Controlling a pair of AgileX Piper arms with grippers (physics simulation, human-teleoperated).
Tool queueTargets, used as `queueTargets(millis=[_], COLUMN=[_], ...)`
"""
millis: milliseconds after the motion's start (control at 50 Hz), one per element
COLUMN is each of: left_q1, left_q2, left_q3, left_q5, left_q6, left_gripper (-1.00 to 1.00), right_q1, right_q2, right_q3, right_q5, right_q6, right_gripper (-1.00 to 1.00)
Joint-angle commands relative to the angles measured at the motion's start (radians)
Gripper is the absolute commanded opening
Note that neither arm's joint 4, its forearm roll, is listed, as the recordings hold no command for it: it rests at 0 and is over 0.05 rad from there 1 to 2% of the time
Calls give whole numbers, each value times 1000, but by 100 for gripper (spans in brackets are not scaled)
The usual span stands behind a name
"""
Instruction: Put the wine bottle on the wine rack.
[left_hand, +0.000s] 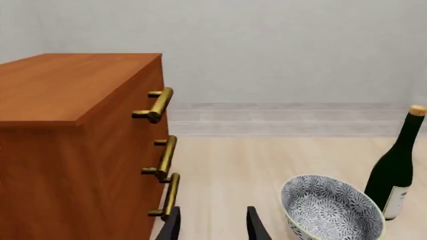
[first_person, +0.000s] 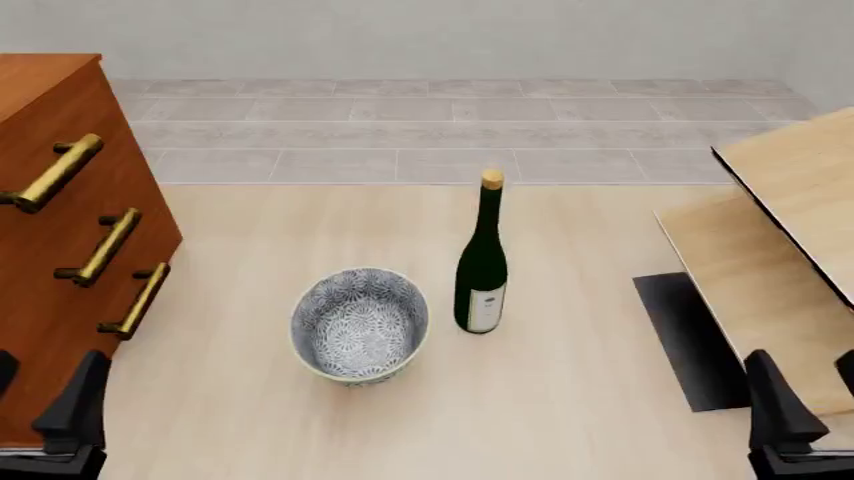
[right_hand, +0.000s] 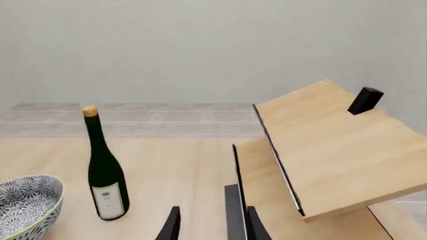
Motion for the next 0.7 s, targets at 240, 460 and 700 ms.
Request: queueTargets(millis=[240, 460, 700], left_q1=[21, 13, 6], left_q2=[18, 5, 13], left_q3=[-6, -17, -18], left_q5=[-11, 10, 9], left_q6=[14, 16, 8], left_gripper=[100, 100, 100], right_q1=[10, 60, 102], right_q2=[43, 120, 313], right_q3=[-42, -79, -121], right_q5=[-13, -43, -176], right_q6=[-21, -60, -88], right_gripper=[100, 100, 100])
